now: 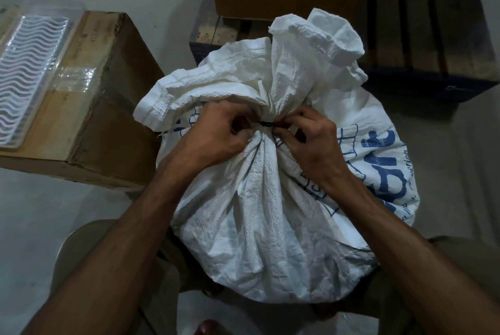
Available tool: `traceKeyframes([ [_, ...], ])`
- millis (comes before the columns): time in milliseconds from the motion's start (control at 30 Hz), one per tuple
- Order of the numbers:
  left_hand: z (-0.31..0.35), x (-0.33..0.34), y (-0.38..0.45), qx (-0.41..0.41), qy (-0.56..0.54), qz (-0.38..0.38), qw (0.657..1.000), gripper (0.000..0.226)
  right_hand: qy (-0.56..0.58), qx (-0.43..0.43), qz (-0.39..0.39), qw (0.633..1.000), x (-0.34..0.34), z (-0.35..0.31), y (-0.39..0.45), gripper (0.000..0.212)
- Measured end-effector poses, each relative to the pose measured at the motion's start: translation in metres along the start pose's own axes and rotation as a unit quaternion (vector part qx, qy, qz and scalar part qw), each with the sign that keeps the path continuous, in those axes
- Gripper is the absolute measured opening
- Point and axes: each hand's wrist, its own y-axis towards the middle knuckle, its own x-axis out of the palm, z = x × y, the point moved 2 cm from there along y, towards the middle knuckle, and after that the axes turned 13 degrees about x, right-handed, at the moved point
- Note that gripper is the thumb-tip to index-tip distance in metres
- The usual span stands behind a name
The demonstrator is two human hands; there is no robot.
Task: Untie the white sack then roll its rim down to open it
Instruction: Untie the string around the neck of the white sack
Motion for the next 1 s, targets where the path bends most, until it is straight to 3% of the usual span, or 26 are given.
traceKeyframes([
  [367, -0.009, 0.015, 0.007, 0.013, 0.034, 0.021, 0.999, 0.02, -0.054, 0.019, -0.057, 0.997, 0.016, 0.006, 0.003, 0.008],
  [633, -0.011, 0.018, 0.003, 0.013, -0.002, 0.027, 1.0, 0.02, -0.004, 0.029, -0.1, 0.995, 0.011, 0.008, 0.008, 0.015],
  [1000, -0.013, 0.026, 0.008, 0.005, 0.014, 0.022, 1.0, 0.025, -0.013, 0.046, -0.066, 0.997, 0.012, 0.012, 0.009, 0.008],
])
